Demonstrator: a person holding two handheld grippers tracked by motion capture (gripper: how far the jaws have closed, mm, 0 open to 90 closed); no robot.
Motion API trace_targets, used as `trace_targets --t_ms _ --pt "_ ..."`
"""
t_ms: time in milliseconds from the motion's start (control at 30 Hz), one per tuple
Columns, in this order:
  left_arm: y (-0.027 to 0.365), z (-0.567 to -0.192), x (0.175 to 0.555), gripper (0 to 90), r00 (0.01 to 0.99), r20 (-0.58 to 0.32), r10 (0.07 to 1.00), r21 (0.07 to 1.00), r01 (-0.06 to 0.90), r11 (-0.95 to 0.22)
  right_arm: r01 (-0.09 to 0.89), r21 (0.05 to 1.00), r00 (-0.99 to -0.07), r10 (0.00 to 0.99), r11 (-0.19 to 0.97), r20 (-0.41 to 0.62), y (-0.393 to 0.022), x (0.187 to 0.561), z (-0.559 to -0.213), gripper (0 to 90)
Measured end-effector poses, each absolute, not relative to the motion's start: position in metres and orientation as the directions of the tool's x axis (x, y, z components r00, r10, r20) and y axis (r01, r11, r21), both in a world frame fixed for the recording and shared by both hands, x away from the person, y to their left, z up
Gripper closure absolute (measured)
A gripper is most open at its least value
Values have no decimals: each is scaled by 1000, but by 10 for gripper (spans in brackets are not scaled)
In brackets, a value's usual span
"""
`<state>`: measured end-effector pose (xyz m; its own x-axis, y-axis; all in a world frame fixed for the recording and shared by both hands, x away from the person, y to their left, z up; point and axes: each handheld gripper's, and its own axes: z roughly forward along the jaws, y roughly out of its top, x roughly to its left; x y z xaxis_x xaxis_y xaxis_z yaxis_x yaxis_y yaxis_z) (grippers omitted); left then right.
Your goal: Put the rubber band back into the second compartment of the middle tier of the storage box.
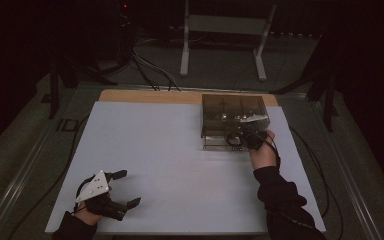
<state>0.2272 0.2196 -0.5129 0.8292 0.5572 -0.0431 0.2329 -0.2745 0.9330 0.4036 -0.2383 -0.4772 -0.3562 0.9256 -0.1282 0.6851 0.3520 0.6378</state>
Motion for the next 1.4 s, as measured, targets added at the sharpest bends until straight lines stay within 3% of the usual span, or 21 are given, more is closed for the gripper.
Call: trace_targets --t_ms 567,1067,1133,1300,1400 --pt "219 -513 227 3 829 -43 557 934 232 -273 623 726 -398 917 290 -24 -233 390 -449 536" --pt "220 -513 227 3 829 -46 557 934 234 -271 552 796 -496 865 250 72 -217 378 -428 141" --pt "220 -513 227 3 830 -45 556 934 232 -272 546 800 -512 855 249 83 -215 376 -426 136" --pt "219 -513 227 3 830 -42 557 934 231 -274 502 823 -558 827 266 73 -208 372 -424 0" --pt "220 -513 227 3 828 -42 558 933 233 -276 474 832 -572 819 289 41 -203 368 -422 0"
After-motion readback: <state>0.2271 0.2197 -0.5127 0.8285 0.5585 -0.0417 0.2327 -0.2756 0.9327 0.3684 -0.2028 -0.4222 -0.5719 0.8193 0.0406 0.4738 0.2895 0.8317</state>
